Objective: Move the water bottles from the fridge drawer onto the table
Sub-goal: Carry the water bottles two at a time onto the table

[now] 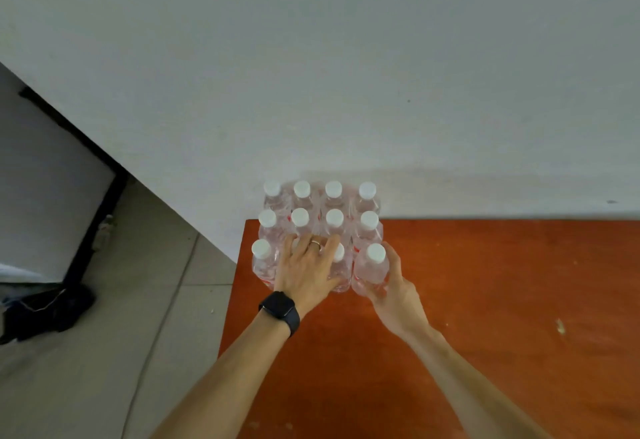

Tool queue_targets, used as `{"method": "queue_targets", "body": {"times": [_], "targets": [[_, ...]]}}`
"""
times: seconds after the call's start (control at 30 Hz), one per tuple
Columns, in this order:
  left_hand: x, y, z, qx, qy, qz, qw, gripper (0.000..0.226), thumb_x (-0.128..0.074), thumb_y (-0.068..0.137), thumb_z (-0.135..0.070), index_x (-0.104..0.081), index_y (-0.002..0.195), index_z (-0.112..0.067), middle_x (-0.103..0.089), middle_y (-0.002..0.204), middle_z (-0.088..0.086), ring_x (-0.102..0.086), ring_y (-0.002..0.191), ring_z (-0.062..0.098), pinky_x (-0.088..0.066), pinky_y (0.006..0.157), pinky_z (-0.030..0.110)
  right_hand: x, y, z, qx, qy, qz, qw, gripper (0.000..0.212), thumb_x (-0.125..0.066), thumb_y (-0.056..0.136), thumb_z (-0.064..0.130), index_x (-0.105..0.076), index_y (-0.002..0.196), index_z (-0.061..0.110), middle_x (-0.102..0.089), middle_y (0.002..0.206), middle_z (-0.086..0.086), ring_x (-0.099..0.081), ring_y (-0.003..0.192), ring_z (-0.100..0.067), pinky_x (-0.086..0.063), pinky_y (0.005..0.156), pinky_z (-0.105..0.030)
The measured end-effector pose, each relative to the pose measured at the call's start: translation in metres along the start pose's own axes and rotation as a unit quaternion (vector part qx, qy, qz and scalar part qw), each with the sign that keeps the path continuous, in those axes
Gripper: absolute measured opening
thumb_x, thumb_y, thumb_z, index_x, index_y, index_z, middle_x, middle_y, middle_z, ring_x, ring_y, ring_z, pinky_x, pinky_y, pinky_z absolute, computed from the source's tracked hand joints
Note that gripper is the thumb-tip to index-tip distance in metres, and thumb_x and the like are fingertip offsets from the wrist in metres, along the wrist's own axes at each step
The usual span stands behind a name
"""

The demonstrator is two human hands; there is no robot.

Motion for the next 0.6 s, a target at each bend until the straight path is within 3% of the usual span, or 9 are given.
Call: {"method": "queue_targets", "body": {"times": [0.07,0.2,0.27,0.43,0.5,0.6], "targets": [[-0.0003,0.0007,0.0001,0.002,-0.004,0.004,1.000,0.069,-0.073,0.075,-0.065,-0.051,0.126,-0.024,-0.074,0.105,0.000,-0.063,0.109,0.024,-0.043,0.099,0.047,-0.0055,0.0000,-0.0022,0.012,-0.001,0.002,1.000,0.080,-0.061,0.096,0.036,-0.010,0.156,0.021,-0.063,0.135,-0.010,-0.073,0.096,-0.018,-0.062,0.072,-0.026],[0.0007,0.0022,0.0008,-0.001,-0.004,-0.006,1.000,0.067,-0.074,0.073,-0.065,-0.052,0.118,-0.021,-0.073,0.099,0.001,-0.064,0.100,0.025,-0.047,0.092,0.047,-0.0061,0.0035,-0.0026,0.034,0.007,0.024,0.999,0.071,-0.055,0.095,0.043,-0.017,0.151,0.022,-0.062,0.133,0.001,-0.068,0.103,-0.009,-0.053,0.071,-0.008],[0.0004,0.0013,0.0005,-0.003,-0.005,-0.012,1.000,0.069,-0.077,0.070,-0.065,-0.051,0.115,-0.020,-0.073,0.095,0.001,-0.063,0.096,0.025,-0.047,0.089,0.045,-0.0064,0.0043,-0.0032,0.045,0.011,0.041,0.998,0.069,-0.052,0.095,0.046,-0.015,0.151,0.028,-0.062,0.129,0.009,-0.067,0.101,-0.003,-0.052,0.073,-0.007],[-0.0013,0.0015,0.0029,0.010,-0.018,0.001,1.000,0.072,-0.072,0.072,-0.070,-0.052,0.119,-0.019,-0.071,0.097,0.001,-0.063,0.099,0.025,-0.047,0.090,0.046,-0.0071,0.0062,-0.0046,0.059,0.003,0.067,0.996,0.064,-0.052,0.100,0.040,-0.011,0.149,0.044,-0.058,0.133,0.016,-0.061,0.102,0.014,-0.054,0.083,-0.013],[-0.0028,0.0009,0.0029,0.014,-0.012,0.014,1.000,0.073,-0.067,0.075,-0.072,-0.051,0.123,-0.019,-0.071,0.100,0.001,-0.061,0.101,0.025,-0.045,0.092,0.045,-0.0055,0.0062,-0.0024,0.052,-0.004,0.081,0.995,0.066,-0.052,0.102,0.035,-0.006,0.144,0.055,-0.054,0.137,0.019,-0.059,0.107,0.013,-0.055,0.089,-0.020],[-0.0032,0.0003,0.0013,0.014,-0.009,0.028,0.999,0.076,-0.065,0.076,-0.072,-0.049,0.127,-0.018,-0.070,0.103,0.002,-0.059,0.105,0.026,-0.043,0.094,0.047,-0.0035,0.0031,0.0025,0.047,-0.009,0.085,0.995,0.073,-0.051,0.103,0.032,0.001,0.148,0.057,-0.043,0.151,0.017,-0.053,0.125,0.003,-0.052,0.098,-0.026]]}}
Point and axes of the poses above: each hand's wrist, its own y-axis towards the middle knuckle, its own x-axis out of the back of the hand, z = x × y, the point moved 8 cm from there along y, towards the middle knuckle
